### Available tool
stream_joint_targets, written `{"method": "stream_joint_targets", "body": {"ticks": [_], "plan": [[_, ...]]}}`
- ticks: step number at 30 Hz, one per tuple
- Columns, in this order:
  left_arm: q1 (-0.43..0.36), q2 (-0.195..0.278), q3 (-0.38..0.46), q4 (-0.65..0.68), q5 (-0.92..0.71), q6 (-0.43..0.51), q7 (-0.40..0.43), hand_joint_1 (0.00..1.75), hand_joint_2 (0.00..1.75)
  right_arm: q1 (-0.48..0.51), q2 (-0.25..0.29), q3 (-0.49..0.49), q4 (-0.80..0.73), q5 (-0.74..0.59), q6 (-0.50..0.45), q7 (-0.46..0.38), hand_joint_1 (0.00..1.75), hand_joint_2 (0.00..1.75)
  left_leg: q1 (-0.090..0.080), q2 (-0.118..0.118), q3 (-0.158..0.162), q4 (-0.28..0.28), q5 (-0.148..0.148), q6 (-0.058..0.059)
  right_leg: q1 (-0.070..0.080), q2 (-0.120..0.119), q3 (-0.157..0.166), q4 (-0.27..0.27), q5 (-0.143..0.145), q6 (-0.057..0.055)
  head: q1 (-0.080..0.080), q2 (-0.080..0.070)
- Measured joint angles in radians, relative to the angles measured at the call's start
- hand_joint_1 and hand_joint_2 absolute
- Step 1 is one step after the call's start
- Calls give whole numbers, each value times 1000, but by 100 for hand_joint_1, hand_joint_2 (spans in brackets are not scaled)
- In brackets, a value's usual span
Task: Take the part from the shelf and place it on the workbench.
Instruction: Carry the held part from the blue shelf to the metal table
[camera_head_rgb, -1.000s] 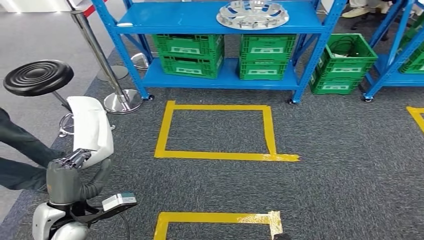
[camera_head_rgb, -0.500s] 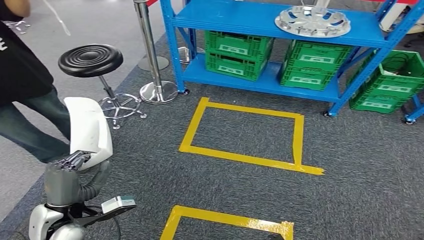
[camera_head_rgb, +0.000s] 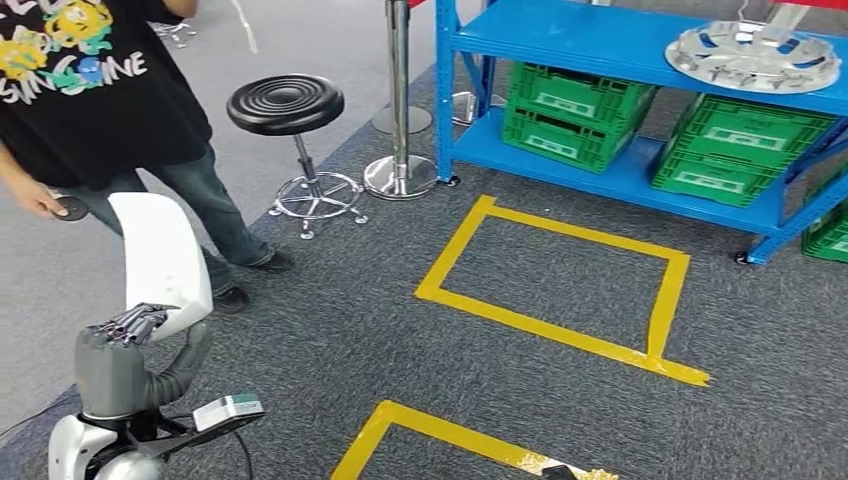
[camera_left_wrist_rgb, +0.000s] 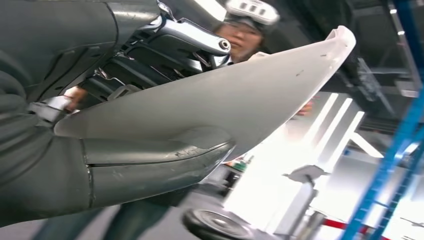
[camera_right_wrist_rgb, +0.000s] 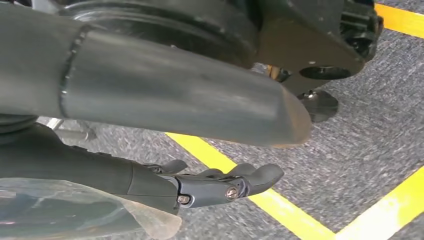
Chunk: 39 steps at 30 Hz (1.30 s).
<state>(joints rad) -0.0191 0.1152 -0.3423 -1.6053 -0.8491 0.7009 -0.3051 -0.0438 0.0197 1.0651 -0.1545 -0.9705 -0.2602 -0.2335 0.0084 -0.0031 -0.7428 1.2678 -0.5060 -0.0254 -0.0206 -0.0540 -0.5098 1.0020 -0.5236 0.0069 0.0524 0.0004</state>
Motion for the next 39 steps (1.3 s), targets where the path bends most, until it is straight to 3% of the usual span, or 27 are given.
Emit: {"method": "stream_joint_targets", "body": {"ticks": [2,4,5,7,9,11,13,14,15,16,18,20,22,23,25,27,29,30,31,33,35,37,38,39], "plan": [[0,0,4,-2,1,0,-3,175,175,-2,1,0,0,0,0,0,0,0,-3,34,75,-133,56,4,1,-25,7,-1,-7,7,0,0],[-1,-2,8,-7,1,0,-10,175,175,-5,1,0,0,0,0,0,0,0,-12,65,123,-224,75,19,6,-45,13,0,-15,19,0,0],[-1,-3,10,-8,2,0,-12,175,175,-5,1,0,0,0,-1,0,0,0,-16,68,126,-234,69,27,8,-54,16,-2,-18,25,0,0],[2,-5,15,-11,3,0,-15,175,175,-8,1,0,0,0,-1,0,0,0,-16,45,124,-238,71,41,7,-67,20,-5,-23,36,1,0],[3,-6,20,-14,4,0,-16,175,175,-10,2,0,0,0,-2,0,0,0,-13,24,125,-243,73,55,4,-30,8,26,-50,44,3,0],[2,-10,22,-17,4,0,-16,175,175,-8,2,0,0,0,-2,-1,0,0,-12,2,125,-245,74,65,3,29,-49,142,-109,44,9,0],[3,-13,22,-18,4,0,-17,175,175,-5,2,0,0,0,-3,0,0,0,-15,-23,125,-245,73,69,5,50,-122,273,-150,41,11,0],[4,-14,23,-18,4,0,-18,175,175,-3,2,0,0,1,-3,0,0,0,-17,-38,126,-245,73,70,7,52,-143,296,-144,38,10,0],[5,-15,23,-18,5,0,-20,175,175,-3,2,0,0,1,-3,0,0,0,-18,-53,127,-245,73,70,8,55,-144,279,-117,35,10,0],[5,-16,24,-18,6,0,-22,175,175,-3,2,1,0,2,-3,0,0,0,-19,-68,128,-245,73,70,9,63,-127,224,-76,31,10,0],[5,-18,27,-19,8,0,-25,175,175,-3,2,1,0,3,-2,0,0,0,-21,-95,129,-243,74,67,8,105,-73,86,-6,21,10,0],[4,-19,29,-20,9,0,-27,175,175,-4,2,1,0,4,-2,2,0,0,-20,-119,124,-240,77,59,8,133,-39,17,13,17,10,0],[7,-19,31,-22,9,0,-27,175,175,-5,2,2,0,5,-2,3,0,0,-17,-141,118,-241,82,47,8,115,-29,9,13,13,9,0],[8,-18,32,-23,9,0,-27,175,175,-6,1,3,0,6,-2,3,0,0,-18,-134,115,-237,79,42,7,103,-25,5,16,8,9,0],[7,-17,35,-26,9,0,-25,175,175,-6,1,6,0,7,-3,3,0,0,-20,-83,92,-184,46,31,4,75,-18,-4,19,-2,4,0],[4,-18,36,-27,8,0,-20,175,175,-4,0,8,0,7,-3,4,0,0,-14,-26,36,-65,-13,20,7,46,-13,-5,16,-7,0,0],[4,-18,37,-26,8,0,-16,175,175,-3,0,10,0,8,-2,5,0,0,-5,-9,-5,21,-37,13,8,15,-10,-5,12,-7,-1,0],[5,-18,37,-26,8,0,-15,175,175,-3,0,11,0,9,-2,6,0,0,-2,-5,-1,14,-22,11,8,1,-8,-5,9,-6,-1,0],[6,-18,38,-26,8,0,-15,175,175,-4,1,12,0,9,-2,6,0,0,0,2,22,-30,8,11,8,-13,-4,-5,6,-3,-1,0],[5,-18,40,-27,8,0,-14,175,175,-5,1,14,0,10,-2,6,0,0,-6,50,90,-160,60,15,11,-35,4,-4,-2,4,-2,0],[3,-18,41,-28,8,0,-14,175,175,-6,1,15,0,11,-3,6,0,0,-16,90,123,-229,69,29,17,-57,10,-5,-11,15,-1,0],[4,-17,42,-29,9,0,-14,175,175,-8,1,16,0,11,-3,7,0,0,-21,76,122,-235,64,45,20,-82,18,-9,-17,25,0,0],[6,-16,43,-31,9,0,-14,175,175,-10,1,16,0,11,-3,8,0,0,-21,62,124,-238,65,51,18,-82,20,-7,-24,31,2,0],[6,-16,44,-33,10,0,-15,175,175,-12,2,16,0,11,-3,9,0,0,-19,49,125,-242,67,58,16,-63,16,7,-37,35,3,0]]}}
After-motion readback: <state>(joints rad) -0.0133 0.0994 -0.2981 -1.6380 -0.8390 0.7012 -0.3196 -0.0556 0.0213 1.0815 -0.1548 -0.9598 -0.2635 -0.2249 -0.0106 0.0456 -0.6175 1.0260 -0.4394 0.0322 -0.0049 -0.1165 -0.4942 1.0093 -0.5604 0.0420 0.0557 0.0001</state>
